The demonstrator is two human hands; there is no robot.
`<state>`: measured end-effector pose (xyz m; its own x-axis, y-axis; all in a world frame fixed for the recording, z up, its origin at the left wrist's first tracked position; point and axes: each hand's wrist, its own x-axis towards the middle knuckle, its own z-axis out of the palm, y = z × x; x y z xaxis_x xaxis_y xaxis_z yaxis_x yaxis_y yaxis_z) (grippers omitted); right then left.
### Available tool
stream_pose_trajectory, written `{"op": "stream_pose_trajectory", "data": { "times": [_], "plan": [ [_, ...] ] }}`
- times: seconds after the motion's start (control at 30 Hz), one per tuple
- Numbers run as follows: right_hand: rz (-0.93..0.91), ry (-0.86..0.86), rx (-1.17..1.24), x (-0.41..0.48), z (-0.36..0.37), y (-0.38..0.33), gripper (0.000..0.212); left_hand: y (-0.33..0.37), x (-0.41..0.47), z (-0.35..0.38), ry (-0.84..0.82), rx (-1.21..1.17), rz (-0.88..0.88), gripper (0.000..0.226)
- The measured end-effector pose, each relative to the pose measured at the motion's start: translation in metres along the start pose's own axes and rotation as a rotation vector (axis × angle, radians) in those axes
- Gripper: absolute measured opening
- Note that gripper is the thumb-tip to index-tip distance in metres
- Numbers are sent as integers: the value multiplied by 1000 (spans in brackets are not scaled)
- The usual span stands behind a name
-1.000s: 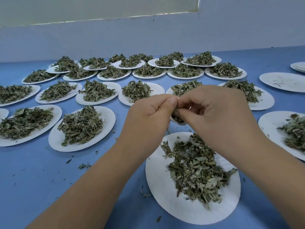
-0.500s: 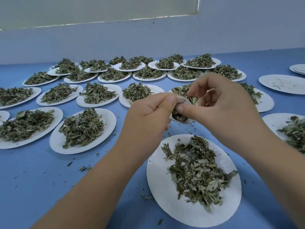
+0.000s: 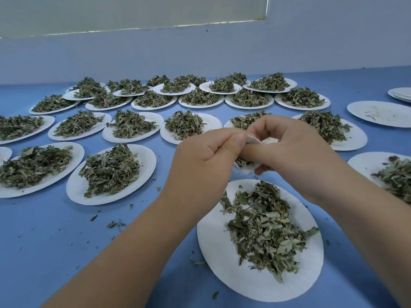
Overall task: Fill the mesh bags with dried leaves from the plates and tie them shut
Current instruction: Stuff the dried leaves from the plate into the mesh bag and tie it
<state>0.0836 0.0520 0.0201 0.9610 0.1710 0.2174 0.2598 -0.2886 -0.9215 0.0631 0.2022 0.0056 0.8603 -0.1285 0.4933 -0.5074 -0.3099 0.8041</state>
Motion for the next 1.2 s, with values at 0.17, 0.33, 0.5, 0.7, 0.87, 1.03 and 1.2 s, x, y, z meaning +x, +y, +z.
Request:
{"op": "stream_pose_trajectory", "data": {
  "times": [0.17, 0.33, 0.5, 0.7, 0.87, 1.03, 1.2],
  "plan": [
    [-61, 116, -298, -1, 8, 2, 14, 0, -4, 8, -27, 71, 14, 22],
    [6, -61, -38, -3, 0, -2, 8, 0, -1, 3, 18, 80, 21, 25],
    [14, -137, 31, -4, -6, -2, 18, 2, 0, -1, 40, 8, 2, 27],
    [3, 37, -64, -2, 6, 1, 10, 2, -4, 7, -31, 19, -4, 24],
    [9, 69, -122, 0, 8, 4, 13, 0, -2, 5, -26, 64, -11, 23],
    [46, -187, 173, -1, -4, 3, 9, 1, 0, -2, -10, 23, 14, 25],
    [71, -79, 105, -1, 4, 8, 11, 2, -4, 6, -54, 33, 2, 22]
  ]
}}
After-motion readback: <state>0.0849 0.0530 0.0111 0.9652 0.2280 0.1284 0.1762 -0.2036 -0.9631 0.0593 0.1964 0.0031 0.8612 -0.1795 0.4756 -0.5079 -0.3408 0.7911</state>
